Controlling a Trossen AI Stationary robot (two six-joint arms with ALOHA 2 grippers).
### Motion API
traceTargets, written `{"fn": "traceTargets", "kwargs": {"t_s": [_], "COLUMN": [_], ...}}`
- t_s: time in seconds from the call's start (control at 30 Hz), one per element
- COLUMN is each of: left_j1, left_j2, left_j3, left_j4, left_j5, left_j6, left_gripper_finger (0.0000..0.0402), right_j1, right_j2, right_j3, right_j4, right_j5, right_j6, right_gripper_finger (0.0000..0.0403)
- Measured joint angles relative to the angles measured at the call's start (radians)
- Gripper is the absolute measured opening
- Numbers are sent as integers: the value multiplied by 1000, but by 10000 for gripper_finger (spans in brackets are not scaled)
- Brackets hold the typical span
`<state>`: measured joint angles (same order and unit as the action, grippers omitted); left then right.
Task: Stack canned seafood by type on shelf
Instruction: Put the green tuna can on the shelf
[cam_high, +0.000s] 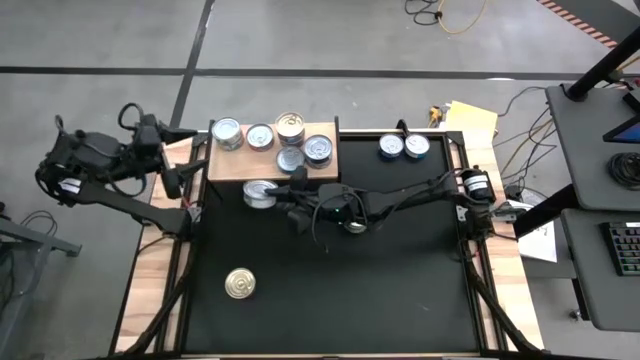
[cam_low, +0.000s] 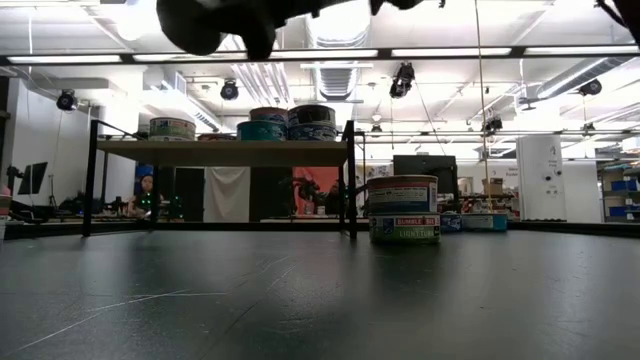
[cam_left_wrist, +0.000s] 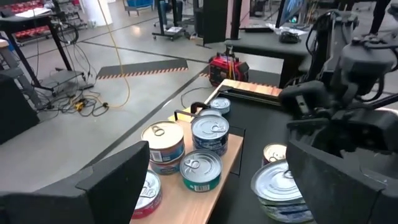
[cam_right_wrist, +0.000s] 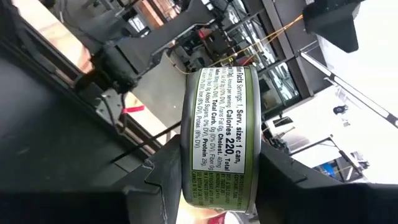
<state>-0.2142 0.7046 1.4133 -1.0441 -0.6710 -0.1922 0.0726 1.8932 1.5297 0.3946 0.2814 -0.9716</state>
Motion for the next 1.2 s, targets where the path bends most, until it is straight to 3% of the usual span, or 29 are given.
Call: {"fn": "traceTargets", "kwargs": {"t_s": [0.27,0.53,0.73,1.0,1.2], "left_j1": [0,0,0,0,0], "left_j2": [-42,-45,-45,-43,-43], "left_j3": [-24,-47,-48,-49,-49], "left_j4": [3,3,2,2,1], "left_j5": [0,1,1,1,1], "left_j6": [0,0,0,0,0], "left_gripper_finger": [361,361,361,361,361], "right_j1": [-26,-28,-28,-27,-27], "right_j2": [129,298,423,494,494], "right_j3": [149,416,589,671,671], "right_j4": [-21,-268,-361,-400,-438], "right_j5": [97,228,419,527,532], "right_j6": [-48,-75,-121,-132,-95], "right_gripper_finger": [140,140,140,140,140]}}
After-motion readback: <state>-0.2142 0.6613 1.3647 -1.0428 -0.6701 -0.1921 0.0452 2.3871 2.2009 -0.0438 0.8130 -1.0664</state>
